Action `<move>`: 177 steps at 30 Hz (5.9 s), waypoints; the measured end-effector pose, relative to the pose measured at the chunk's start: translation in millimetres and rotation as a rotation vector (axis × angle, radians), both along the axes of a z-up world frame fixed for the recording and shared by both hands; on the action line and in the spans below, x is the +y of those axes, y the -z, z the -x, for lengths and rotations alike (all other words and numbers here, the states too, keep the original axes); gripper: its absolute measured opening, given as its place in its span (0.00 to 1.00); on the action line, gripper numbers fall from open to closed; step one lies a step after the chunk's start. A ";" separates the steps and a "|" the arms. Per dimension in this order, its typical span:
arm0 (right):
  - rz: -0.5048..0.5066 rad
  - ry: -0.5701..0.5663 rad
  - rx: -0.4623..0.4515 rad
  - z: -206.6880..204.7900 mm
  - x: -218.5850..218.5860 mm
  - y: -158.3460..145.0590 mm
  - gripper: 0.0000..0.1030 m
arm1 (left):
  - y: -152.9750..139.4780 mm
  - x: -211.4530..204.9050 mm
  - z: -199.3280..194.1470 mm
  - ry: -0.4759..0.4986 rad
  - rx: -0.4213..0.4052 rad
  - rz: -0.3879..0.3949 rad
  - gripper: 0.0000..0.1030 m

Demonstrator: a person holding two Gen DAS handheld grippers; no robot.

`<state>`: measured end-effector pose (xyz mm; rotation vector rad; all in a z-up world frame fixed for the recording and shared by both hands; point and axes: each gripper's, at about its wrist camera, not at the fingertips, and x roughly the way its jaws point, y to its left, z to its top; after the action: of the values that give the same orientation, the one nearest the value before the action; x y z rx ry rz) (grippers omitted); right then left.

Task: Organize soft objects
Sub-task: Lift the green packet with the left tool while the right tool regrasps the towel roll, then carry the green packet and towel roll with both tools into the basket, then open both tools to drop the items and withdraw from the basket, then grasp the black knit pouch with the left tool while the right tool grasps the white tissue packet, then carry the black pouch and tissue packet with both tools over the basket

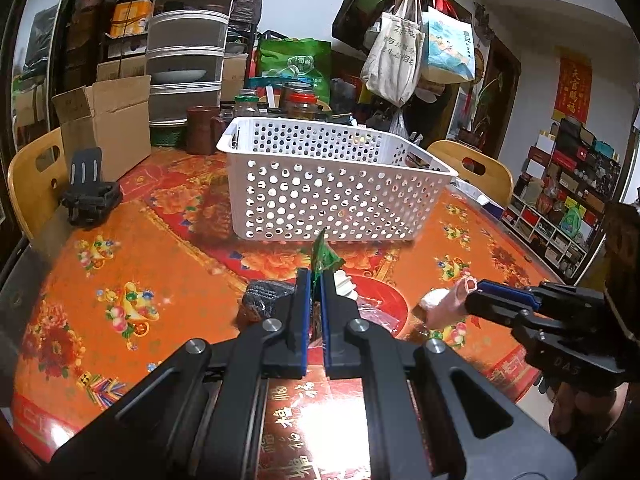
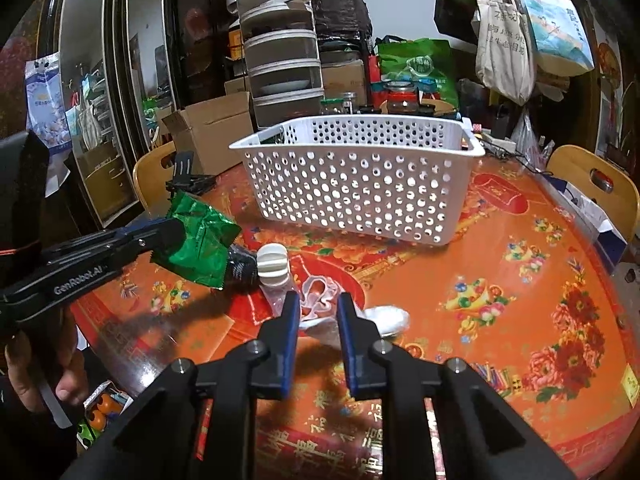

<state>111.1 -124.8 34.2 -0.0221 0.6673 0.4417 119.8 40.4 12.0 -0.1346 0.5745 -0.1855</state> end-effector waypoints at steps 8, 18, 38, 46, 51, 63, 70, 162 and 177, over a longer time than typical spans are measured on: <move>0.000 -0.010 0.006 -8.5 -3.1 -5.3 0.00 | -3.3 1.8 -2.7 -0.003 -0.005 0.005 0.04; -0.088 0.069 0.164 8.8 -20.3 42.4 0.64 | 6.4 7.9 -3.7 -0.016 0.016 0.021 0.04; -0.032 0.012 0.114 10.1 3.8 37.3 0.28 | 1.1 9.9 -1.4 -0.019 0.004 0.025 0.04; -0.028 0.003 0.022 -10.7 -6.0 -9.9 0.28 | -19.5 -0.1 -4.9 -0.008 -0.024 -0.005 0.04; -0.014 -0.007 -0.014 -39.7 -10.9 -42.5 0.28 | -43.9 -3.2 -15.4 0.003 -0.054 -0.014 0.04; 0.026 0.026 -0.026 -137.6 -8.7 -100.7 0.28 | -124.6 -19.6 -82.0 0.015 -0.128 -0.038 0.04; 0.065 0.059 0.047 -205.0 -4.7 -98.8 0.28 | -135.7 -15.1 -173.1 -0.003 -0.007 0.000 0.04; 0.055 -0.006 0.168 -69.9 -13.3 57.0 0.38 | 75.4 -8.7 -90.2 0.027 0.279 -0.133 0.56; -0.005 -0.001 0.095 -58.4 -22.7 48.7 0.36 | 62.9 -1.0 -74.2 0.039 0.194 -0.086 0.56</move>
<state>169.5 -147.6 -14.5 0.0036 0.7592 0.4475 194.0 39.4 -50.9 -0.0583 0.7772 -0.1869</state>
